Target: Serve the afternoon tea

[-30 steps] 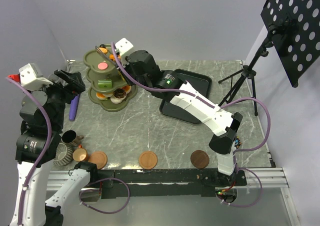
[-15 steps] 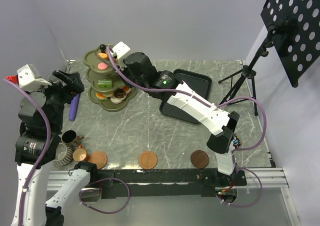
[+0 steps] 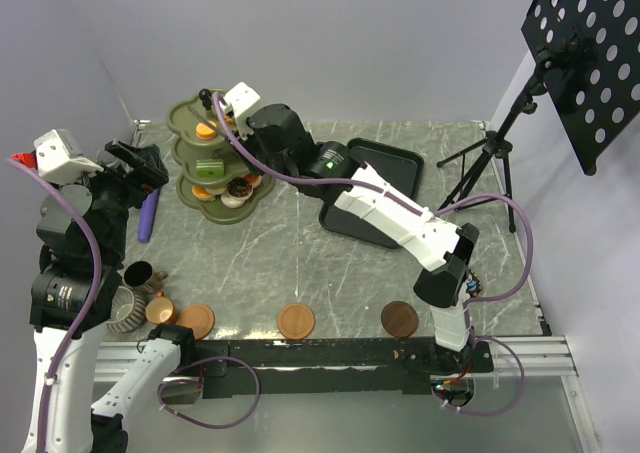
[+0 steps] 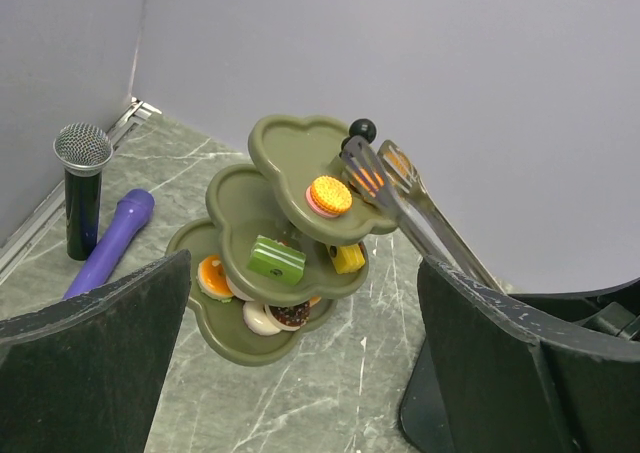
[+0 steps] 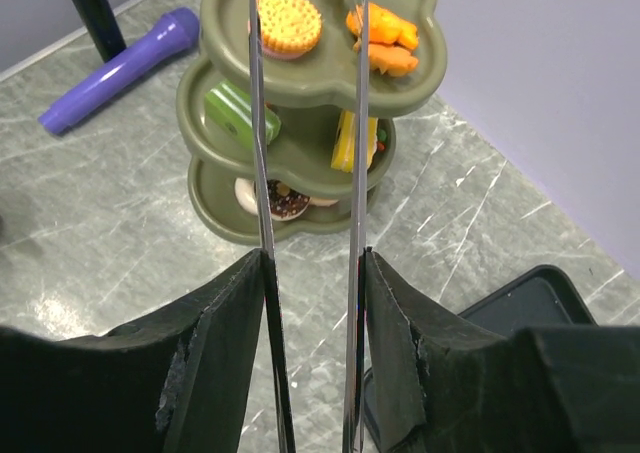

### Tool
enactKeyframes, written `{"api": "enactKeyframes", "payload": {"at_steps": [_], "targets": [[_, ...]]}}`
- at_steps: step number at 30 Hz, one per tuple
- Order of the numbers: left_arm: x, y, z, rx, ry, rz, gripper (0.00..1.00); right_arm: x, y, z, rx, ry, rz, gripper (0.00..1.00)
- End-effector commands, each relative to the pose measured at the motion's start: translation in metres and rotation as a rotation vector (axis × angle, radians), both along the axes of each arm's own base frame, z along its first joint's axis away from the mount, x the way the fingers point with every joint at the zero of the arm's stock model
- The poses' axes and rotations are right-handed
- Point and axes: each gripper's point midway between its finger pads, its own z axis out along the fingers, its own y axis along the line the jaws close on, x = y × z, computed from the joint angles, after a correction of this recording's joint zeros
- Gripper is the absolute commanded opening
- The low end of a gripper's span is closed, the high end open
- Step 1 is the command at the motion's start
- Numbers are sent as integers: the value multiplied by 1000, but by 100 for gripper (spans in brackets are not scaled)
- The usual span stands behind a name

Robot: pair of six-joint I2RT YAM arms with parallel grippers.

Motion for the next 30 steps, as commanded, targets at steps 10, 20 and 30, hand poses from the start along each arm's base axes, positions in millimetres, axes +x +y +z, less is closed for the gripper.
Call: {"api": "enactKeyframes", "payload": {"at_steps": [10,20,30], "targets": [[-1,5,10,-7,-38,24,100,-13,-123,59,160,-114,-241,47],[8,-3,8,-5,-21,-15,100,31,-184,-28,201,90,-559,46],[4,-1,6,-8,-9,-1,100,104,-122,-127,223,339,-611,47]]}}
